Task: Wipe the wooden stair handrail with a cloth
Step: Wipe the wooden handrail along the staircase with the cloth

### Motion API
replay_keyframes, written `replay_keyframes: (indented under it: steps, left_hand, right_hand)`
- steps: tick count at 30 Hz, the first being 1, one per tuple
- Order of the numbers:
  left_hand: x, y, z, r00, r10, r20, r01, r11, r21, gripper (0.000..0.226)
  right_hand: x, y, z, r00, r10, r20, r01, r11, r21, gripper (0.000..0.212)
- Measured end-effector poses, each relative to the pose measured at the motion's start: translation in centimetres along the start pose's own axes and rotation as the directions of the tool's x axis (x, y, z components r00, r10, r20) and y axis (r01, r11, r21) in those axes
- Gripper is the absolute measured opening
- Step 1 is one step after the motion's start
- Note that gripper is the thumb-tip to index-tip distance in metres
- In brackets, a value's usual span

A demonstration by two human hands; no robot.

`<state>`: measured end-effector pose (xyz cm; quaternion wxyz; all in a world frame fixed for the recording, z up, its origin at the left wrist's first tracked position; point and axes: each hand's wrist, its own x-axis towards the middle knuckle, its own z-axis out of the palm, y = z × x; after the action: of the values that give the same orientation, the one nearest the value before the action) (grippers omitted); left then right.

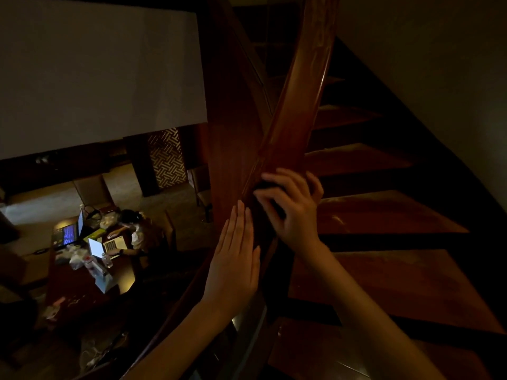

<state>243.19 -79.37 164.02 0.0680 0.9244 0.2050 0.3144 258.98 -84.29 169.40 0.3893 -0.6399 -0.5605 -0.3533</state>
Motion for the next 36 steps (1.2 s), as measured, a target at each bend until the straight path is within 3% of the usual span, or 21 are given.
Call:
replay_keyframes:
  steps: [4,6,9,11,13,15,17,21,23,25,28,31,36]
  left_hand:
    - [-0.2,-0.2,0.0,1.000,0.006,0.001,-0.006,0.998,-0.063,0.062]
    - [-0.5,-0.2,-0.1,1.000,-0.012,-0.028,0.007,0.984,-0.176,0.066]
    - [-0.7,-0.4,-0.3,0.992,-0.086,-0.094,0.048,0.935,-0.352,0.072]
    - [-0.8,-0.7,-0.2,0.983,-0.138,-0.124,0.072,0.901,-0.429,0.075]
    - [-0.8,-1.0,-0.2,0.976,-0.189,-0.107,0.122,0.883,-0.453,0.078]
    - [-0.8,-1.2,0.0,0.977,-0.207,-0.055,0.172,0.912,-0.372,0.071]
    - [-0.7,-1.4,0.1,0.983,-0.185,-0.019,0.173,0.948,-0.268,0.065]
    - [-1.7,-1.8,-0.2,0.977,-0.205,0.050,0.211,0.935,-0.284,0.067]
    - [-2.3,-2.1,-0.3,0.970,-0.231,0.077,0.244,0.916,-0.318,0.071]
    - [-2.5,-2.3,-0.4,0.960,-0.259,0.106,0.279,0.875,-0.396,0.077]
    - [-3.0,-3.0,-1.0,0.942,-0.314,0.116,0.326,0.783,-0.529,0.094]
    - [-4.5,-4.2,-1.7,0.915,-0.356,0.187,0.401,0.759,-0.513,0.090]
    - [-4.9,-6.4,-2.7,0.892,-0.348,0.289,0.452,0.657,-0.604,0.066]
  right_hand:
    - [8.3,1.8,-0.2,0.954,0.285,-0.094,-0.289,0.957,-0.033,0.012]
    - [11.0,1.8,0.1,0.938,0.345,-0.043,-0.347,0.936,-0.059,0.013]
    - [10.3,-0.9,0.8,0.964,0.206,0.169,-0.176,0.969,-0.175,0.009]
    - [6.8,-3.1,0.6,0.944,0.038,0.327,0.006,0.991,-0.133,0.006]
    - [3.1,-4.2,-0.4,0.907,-0.057,0.417,0.074,0.997,-0.027,0.010]
    - [2.4,-3.4,-1.4,0.930,-0.001,0.368,-0.003,1.000,0.009,0.013]
    - [4.7,-1.9,-1.7,0.952,0.147,0.268,-0.131,0.988,-0.077,0.014]
    - [11.8,-0.1,0.1,0.929,0.351,0.116,-0.313,0.915,-0.255,0.014]
    - [12.3,-1.2,1.6,0.925,0.324,0.201,-0.232,0.897,-0.376,0.014]
    - [9.8,-4.2,3.3,0.881,0.229,0.413,-0.051,0.916,-0.399,0.012]
    - [2.8,-9.5,3.5,0.753,0.031,0.657,0.110,0.979,-0.172,0.013]
    - [0.9,-9.7,1.0,0.775,0.021,0.632,0.032,0.997,-0.073,0.007]
    - [9.2,-4.3,1.5,0.909,0.244,0.338,-0.102,0.916,-0.388,0.007]
